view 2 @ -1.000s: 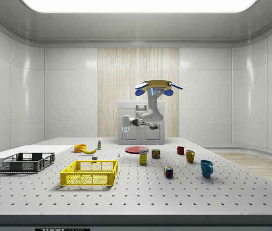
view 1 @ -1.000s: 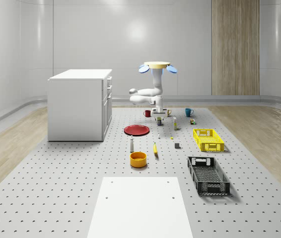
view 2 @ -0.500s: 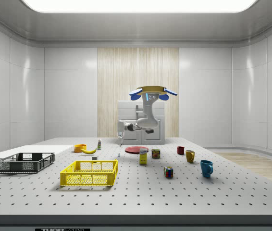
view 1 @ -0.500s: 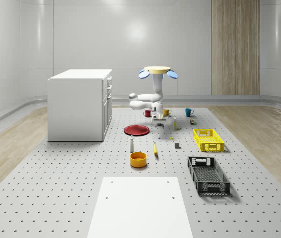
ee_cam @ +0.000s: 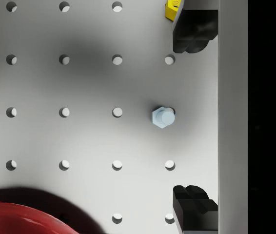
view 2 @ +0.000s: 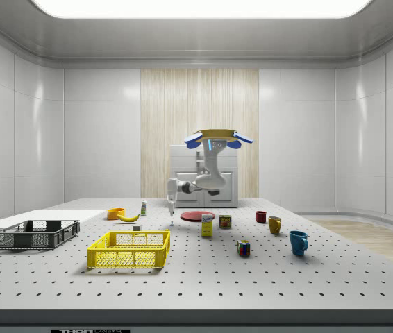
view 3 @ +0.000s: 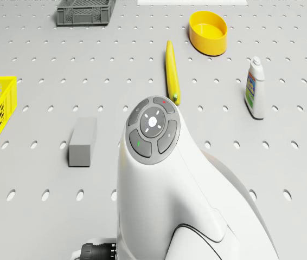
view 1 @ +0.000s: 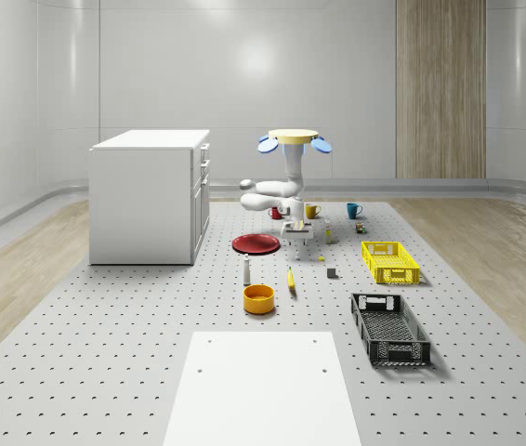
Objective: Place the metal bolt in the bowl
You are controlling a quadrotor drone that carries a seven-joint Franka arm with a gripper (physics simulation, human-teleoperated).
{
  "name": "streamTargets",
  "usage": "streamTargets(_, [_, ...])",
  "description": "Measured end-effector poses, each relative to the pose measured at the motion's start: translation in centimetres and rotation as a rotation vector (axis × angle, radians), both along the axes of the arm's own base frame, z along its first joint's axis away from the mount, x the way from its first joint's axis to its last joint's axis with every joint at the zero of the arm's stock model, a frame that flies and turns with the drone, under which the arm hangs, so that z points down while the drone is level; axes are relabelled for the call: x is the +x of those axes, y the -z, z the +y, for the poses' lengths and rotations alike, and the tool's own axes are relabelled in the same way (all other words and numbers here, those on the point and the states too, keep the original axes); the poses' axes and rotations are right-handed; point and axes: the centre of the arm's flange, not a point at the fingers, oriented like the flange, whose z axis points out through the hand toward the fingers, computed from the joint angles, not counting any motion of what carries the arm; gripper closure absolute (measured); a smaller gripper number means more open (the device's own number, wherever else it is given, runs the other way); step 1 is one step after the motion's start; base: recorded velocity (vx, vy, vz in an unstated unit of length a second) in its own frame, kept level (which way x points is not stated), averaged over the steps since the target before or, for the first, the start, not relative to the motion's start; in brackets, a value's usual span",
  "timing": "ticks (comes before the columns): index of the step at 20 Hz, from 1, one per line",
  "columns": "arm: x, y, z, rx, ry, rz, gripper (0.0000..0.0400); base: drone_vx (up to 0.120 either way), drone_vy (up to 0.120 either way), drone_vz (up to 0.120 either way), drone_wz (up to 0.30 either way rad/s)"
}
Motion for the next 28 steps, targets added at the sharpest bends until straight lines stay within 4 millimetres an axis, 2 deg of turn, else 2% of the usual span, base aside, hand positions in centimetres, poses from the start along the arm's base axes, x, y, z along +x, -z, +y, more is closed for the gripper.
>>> streamTargets(8, [0.0, 0.0, 0.0, 0.0, 0.0, 0.0, 0.0, 0.0, 0.0, -0.09, 0.0])
streamTargets(22, [0.0, -2.9, 0.0, 0.0, 0.0, 0.0, 0.0, 0.0, 0.0, 0.0, 0.0])
streamTargets(23, [0.0, -3.0, 0.0, 0.0, 0.0, 0.0, 0.0066, 0.0, 0.0, 0.0, 0.0])
streamTargets(25, [0.0, -3.1, 0.0, 0.0, 0.0, 0.0, 0.0158, 0.0, 0.0, 0.0, 0.0])
streamTargets(28, [0.0, -3.3, 0.0, 0.0, 0.0, 0.0, 0.0233, 0.0, 0.0, 0.0, 0.0])
